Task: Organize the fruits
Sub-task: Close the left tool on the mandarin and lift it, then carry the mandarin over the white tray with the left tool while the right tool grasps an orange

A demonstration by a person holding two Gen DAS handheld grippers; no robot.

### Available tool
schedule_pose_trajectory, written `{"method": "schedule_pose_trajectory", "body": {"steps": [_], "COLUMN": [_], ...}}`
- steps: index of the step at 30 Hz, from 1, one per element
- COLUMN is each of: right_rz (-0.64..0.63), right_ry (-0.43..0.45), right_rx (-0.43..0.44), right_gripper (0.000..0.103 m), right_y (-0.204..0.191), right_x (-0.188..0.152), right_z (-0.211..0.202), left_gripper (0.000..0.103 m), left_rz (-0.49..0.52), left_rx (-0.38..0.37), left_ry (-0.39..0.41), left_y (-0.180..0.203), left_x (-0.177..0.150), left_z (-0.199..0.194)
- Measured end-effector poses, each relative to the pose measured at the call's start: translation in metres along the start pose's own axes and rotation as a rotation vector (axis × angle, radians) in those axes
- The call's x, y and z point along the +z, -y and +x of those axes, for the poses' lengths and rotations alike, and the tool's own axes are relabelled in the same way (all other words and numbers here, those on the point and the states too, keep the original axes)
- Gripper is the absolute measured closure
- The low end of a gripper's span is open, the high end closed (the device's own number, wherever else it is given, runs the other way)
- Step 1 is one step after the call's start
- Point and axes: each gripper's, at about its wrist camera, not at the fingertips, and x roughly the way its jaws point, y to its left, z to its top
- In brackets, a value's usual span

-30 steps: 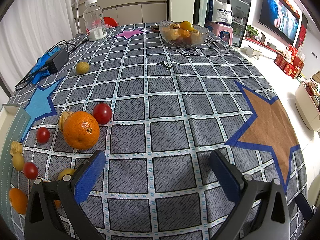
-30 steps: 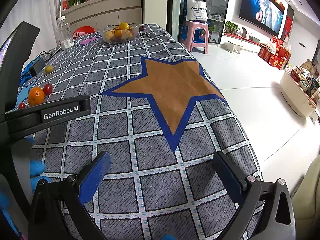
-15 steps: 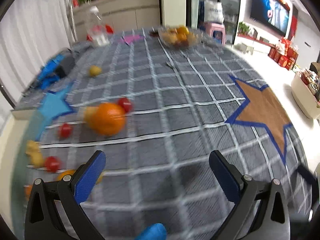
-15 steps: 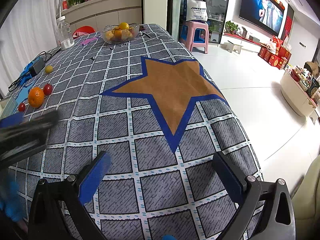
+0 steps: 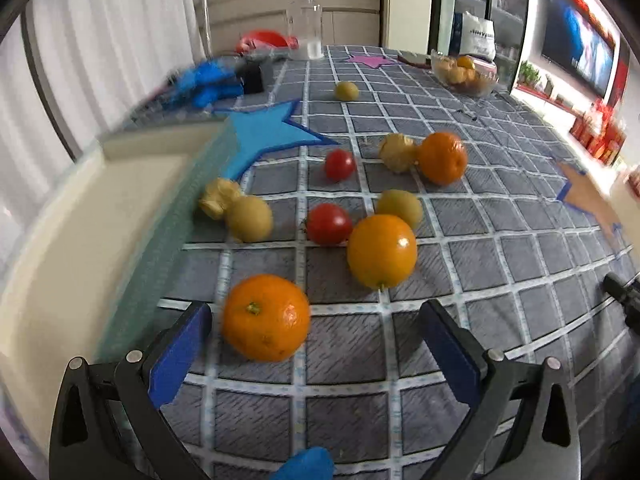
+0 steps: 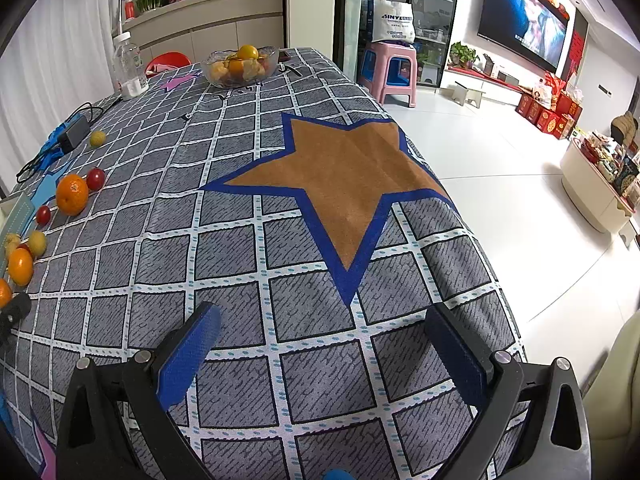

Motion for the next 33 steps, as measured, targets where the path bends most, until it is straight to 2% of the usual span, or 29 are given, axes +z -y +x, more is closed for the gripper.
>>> {"method": "schedule_pose_trajectory", "body": {"steps": [9,12,13,14,15,16,17,20,24,30,32,33], "right_rz": [0.001,-0.011,-0.011,-0.01,-0.009,-0.002,-0.008,-0.041,-0.193,-0.291,-0.321,-0.318], "right_ry": [-0.008,-0.002,-0.008,-0.014,-0.015,-0.016,-0.018,-0.002,-0.02,-0.033,-0.053,-0.08], "right_rx": [-0.01,-0.047,-0.032,0.01,0.062,0.12,0.19,0.317,0.337,0.43,0.418,0.443], "right_gripper": [0.001,0.001,0.001,0.001,0.001,0.001,0.001,0.001,0.001,0.001,0.023,0.029], "right_y": [0.001,-0.005,-0.009,-0.015,-0.021,-0.028,-0.039,-0.074,-0.136,-0.202,-0.222,-0.226], "right_x": [0.001,0.0,0.0,0.0,0.0,0.001,0.003,0.009,0.009,0.011,0.01,0.011], "right_z": [0.001,-0.003,-0.004,-0.006,-0.01,-0.012,-0.016,-0.025,-0.014,-0.01,0.0,0.0], "left_gripper": [0.0,0.008,0.018,0.031,0.039,0.059,0.062,0.063,0.063,0.063,0.062,0.062], "left_rz": [0.039,0.053,0.061,0.064,0.066,0.068,0.068,0.059,0.063,0.047,0.044,0.041], "left_rx": [-0.018,-0.031,-0.037,-0.037,-0.042,-0.043,-0.048,-0.057,-0.083,-0.112,-0.091,-0.081], "left_ry": [-0.038,-0.016,-0.001,0.008,0.016,0.025,0.028,0.031,0.045,0.124,0.159,0.172], "left_y": [0.0,0.001,0.001,0.001,0.001,-0.001,-0.003,-0.009,-0.015,-0.03,-0.037,-0.041], "left_x": [0.01,0.008,0.006,0.006,0.007,0.007,0.007,0.003,-0.01,-0.027,-0.027,-0.027], "left_z": [0.01,0.007,0.003,0.001,0.0,-0.002,-0.003,-0.006,-0.019,-0.059,-0.072,-0.076]}}
